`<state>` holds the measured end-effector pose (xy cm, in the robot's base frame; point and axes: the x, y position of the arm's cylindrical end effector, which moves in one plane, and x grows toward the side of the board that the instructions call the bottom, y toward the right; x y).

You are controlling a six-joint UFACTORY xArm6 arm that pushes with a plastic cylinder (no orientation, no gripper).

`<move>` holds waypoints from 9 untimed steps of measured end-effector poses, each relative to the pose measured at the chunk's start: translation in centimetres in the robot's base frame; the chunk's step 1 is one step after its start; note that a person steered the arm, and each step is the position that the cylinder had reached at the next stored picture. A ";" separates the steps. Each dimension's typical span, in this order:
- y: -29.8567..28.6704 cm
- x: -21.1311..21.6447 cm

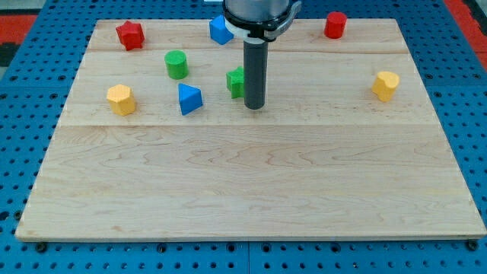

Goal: Place the arm diagonal to the red circle

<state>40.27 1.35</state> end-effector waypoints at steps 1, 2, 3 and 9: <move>0.0 0.0; 0.0 0.2; 1.4 0.2; 12.1 -6.4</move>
<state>33.84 13.41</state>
